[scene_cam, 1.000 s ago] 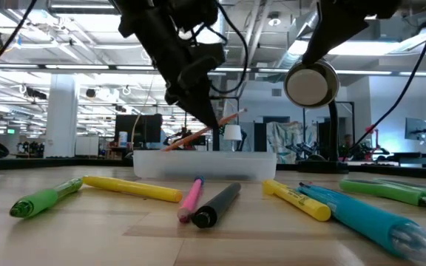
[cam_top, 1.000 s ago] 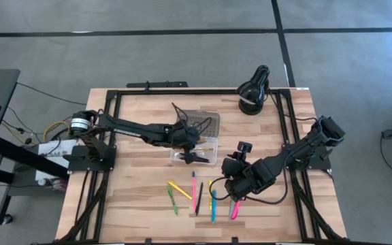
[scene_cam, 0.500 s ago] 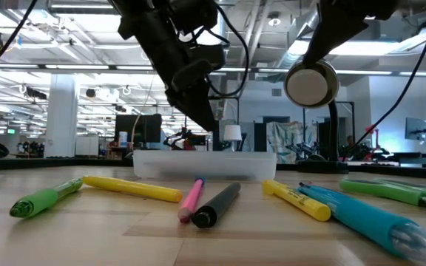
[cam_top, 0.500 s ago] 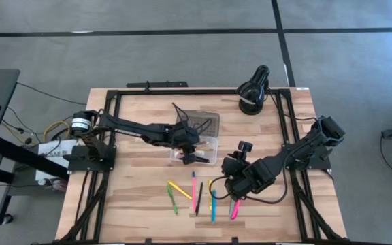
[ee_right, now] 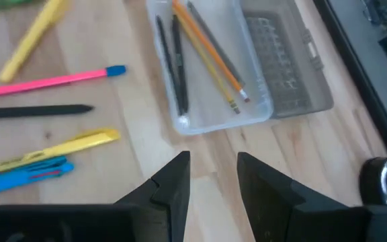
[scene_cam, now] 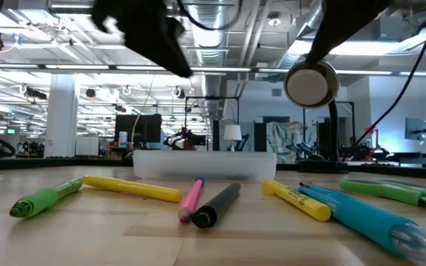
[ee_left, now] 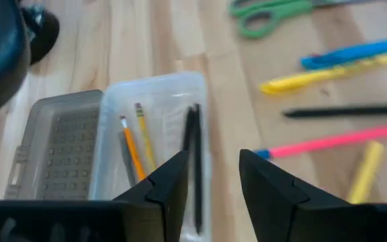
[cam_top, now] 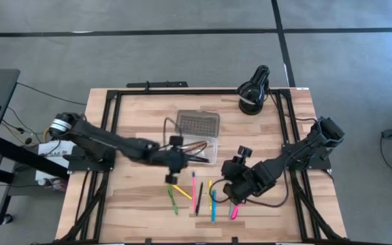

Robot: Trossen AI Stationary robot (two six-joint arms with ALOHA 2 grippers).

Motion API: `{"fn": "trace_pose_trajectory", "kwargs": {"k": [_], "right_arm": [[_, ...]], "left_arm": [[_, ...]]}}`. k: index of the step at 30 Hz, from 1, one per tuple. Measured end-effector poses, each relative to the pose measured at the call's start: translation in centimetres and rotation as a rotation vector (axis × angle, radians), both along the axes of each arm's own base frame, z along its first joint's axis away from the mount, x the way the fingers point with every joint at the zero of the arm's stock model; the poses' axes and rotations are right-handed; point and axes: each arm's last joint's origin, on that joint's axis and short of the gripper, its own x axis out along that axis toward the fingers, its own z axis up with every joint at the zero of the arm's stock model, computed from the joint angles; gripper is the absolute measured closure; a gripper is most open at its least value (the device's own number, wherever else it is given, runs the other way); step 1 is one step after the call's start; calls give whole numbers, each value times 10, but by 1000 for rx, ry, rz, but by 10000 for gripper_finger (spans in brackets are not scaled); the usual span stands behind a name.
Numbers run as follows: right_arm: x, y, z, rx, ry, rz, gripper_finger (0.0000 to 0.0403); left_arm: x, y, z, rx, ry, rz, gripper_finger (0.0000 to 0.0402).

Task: Pick & place school supplies into a supply box
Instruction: Put the pink pen into the transparent supply box

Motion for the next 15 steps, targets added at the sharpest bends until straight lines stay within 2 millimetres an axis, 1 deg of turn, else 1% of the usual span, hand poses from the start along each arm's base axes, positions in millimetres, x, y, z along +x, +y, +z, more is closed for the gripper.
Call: {"fn": "trace_pose_trajectory", "kwargs": {"k": [4, 8, 11, 15], "right_arm": [[-10, 8, -12, -26, 2, 15, 285], [-21, 11, -28, -31, -9, -23, 285], [-26, 14, -41, 10, -41, -65, 285], [-34, 17, -54, 120, -80, -179, 285]], "left_arm": [[-34, -20, -2, 6, -61, -38, 274], [-65, -33, -11, -31, -179, -76, 275], [-86, -39, -20, -70, -298, -84, 275], [-108, -45, -39, -80, -387, -90, 275]]}}
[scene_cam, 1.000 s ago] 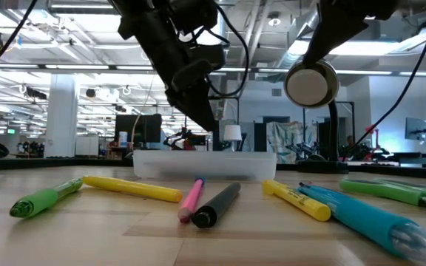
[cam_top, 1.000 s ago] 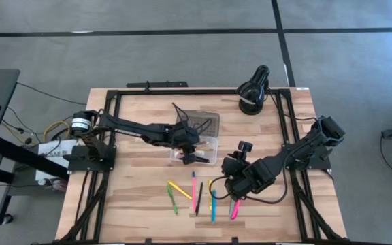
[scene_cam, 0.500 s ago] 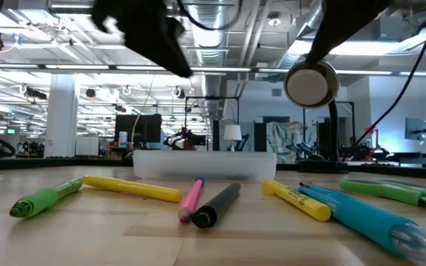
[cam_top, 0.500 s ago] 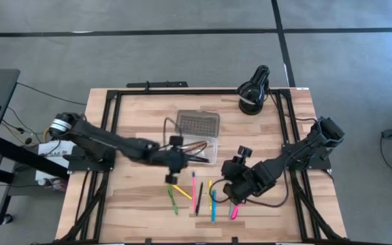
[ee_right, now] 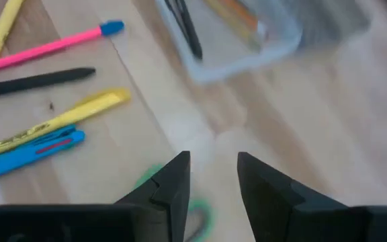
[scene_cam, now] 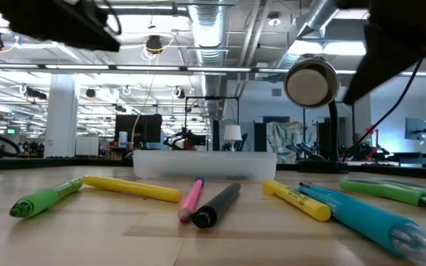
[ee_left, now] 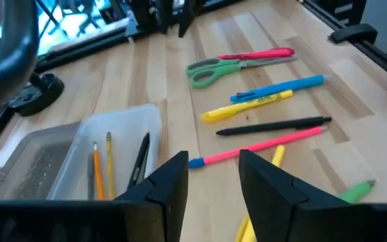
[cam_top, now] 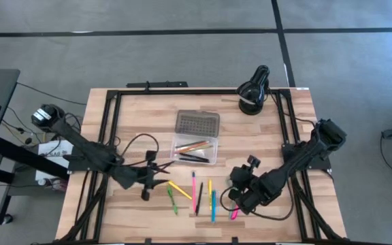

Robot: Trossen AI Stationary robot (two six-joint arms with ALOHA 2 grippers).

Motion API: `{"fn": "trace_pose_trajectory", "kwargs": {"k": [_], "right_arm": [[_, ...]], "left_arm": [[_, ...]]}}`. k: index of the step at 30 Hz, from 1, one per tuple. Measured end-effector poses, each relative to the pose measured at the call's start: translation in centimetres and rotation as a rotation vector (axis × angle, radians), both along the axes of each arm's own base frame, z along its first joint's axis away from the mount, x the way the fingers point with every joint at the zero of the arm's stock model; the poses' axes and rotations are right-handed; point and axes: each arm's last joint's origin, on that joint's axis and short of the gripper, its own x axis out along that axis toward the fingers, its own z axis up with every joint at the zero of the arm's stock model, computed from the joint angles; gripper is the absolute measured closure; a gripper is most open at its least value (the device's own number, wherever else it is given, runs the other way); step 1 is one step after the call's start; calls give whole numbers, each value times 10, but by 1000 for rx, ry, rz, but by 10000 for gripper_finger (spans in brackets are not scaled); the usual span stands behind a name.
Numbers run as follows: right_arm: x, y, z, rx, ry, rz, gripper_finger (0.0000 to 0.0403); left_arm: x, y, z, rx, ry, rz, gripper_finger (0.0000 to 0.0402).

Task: Pick & place school supplies into a supply box
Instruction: Put the pink pen into the transparent supply box

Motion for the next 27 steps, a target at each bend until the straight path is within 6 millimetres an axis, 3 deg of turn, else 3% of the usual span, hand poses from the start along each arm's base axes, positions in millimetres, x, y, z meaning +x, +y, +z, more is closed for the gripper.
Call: {"fn": "trace_pose_trajectory", "kwargs": {"k": [5, 10, 18, 27], "right_arm": [[-8, 4, -10, 175, -43, -190, 285], [-8, 10, -15, 354, -40, -298, 285], [-3, 22, -16, 555, -84, -377, 285], [-6, 42, -40, 655, 43, -416, 285]], "left_arm": [[-14, -3, -15, 4, -67, 8, 275], [-15, -4, -15, 34, -76, 13, 275], [-15, -4, -16, 39, -65, 0, 275], [-16, -3, -17, 41, -47, 1, 275]]}}
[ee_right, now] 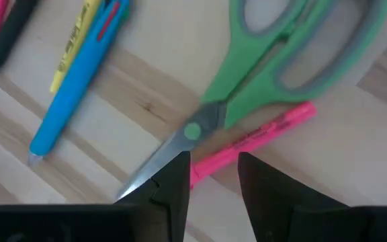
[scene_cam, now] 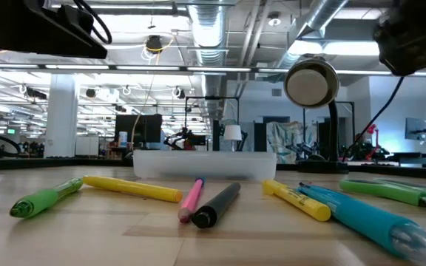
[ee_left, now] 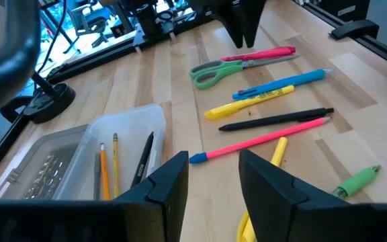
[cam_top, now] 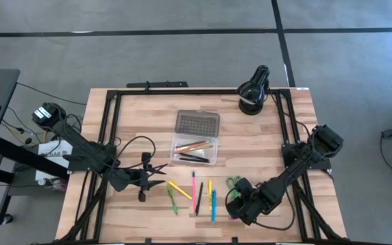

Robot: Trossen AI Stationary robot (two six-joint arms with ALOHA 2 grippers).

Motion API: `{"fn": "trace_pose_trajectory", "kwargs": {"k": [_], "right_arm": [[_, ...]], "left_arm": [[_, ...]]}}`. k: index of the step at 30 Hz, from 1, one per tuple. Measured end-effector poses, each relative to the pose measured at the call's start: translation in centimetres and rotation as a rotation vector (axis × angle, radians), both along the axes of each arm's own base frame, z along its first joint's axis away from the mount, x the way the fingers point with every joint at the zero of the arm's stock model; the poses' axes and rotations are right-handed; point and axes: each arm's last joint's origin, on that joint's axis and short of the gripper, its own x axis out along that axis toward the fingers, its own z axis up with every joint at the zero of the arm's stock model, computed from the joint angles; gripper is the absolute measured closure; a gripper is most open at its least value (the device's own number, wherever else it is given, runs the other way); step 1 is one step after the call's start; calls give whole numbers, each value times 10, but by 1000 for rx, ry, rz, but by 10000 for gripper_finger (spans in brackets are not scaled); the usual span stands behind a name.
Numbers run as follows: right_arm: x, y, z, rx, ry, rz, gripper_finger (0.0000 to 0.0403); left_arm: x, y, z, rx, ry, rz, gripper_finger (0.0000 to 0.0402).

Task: Pick & place school supplies into a supply box
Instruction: Put the pink pen into the transparent supply box

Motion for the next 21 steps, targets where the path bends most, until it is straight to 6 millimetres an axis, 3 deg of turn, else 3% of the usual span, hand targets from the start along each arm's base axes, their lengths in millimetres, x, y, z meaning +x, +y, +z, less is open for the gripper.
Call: {"fn": "trace_pose_trajectory", "kwargs": {"k": [14, 21], "right_arm": [[-7, 5, -6, -37, 11, -53, 285], [1, 5, -26, -24, 79, -69, 285]], "left_arm": [[0, 0, 1, -25, -10, 7, 275], [0, 0, 1, -27, -5, 8, 275]]}}
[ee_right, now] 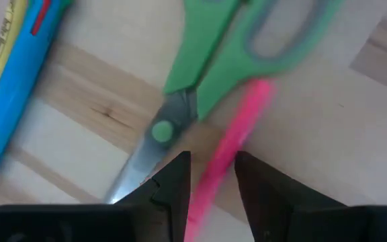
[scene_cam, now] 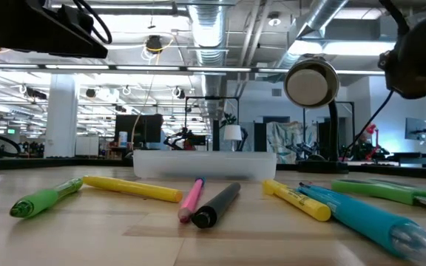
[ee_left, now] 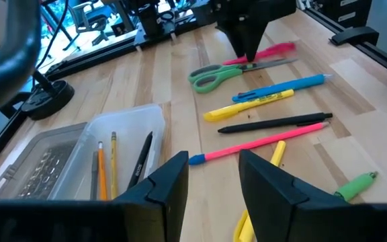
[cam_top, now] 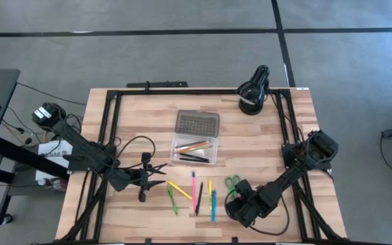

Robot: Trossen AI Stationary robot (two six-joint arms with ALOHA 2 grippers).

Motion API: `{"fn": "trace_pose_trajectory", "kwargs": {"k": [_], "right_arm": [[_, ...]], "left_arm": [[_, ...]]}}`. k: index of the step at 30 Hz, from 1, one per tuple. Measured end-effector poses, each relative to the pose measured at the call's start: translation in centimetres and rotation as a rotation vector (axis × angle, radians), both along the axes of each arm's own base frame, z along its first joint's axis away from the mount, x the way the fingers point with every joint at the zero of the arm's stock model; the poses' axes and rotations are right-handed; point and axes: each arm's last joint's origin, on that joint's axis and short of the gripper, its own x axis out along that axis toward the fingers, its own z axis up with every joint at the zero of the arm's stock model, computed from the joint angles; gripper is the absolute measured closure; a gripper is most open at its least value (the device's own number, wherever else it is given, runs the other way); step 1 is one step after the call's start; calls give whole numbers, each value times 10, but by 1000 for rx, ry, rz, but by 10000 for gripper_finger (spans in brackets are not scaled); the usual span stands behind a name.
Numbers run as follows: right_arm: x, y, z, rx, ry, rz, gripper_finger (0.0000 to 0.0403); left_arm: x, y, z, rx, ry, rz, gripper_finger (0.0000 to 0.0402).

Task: Pick & place school supplies into a supply box
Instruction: Put the pink pen into the transparent supply box

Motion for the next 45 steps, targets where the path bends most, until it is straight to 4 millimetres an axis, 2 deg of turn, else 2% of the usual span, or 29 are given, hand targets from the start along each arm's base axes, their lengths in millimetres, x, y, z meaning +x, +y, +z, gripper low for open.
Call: {"fn": "trace_pose_trajectory", "kwargs": {"k": [15, 25, 45], "right_arm": [[-8, 3, -4, 50, 124, 65, 285], [-6, 8, 6, 111, 199, 111, 285], [-9, 12, 7, 218, 285, 50, 285]], "left_arm": [[0, -1, 0, -27, 5, -8, 275], [0, -1, 0, -36, 7, -7, 275], [0, -1, -1, -56, 23, -20, 275]]}}
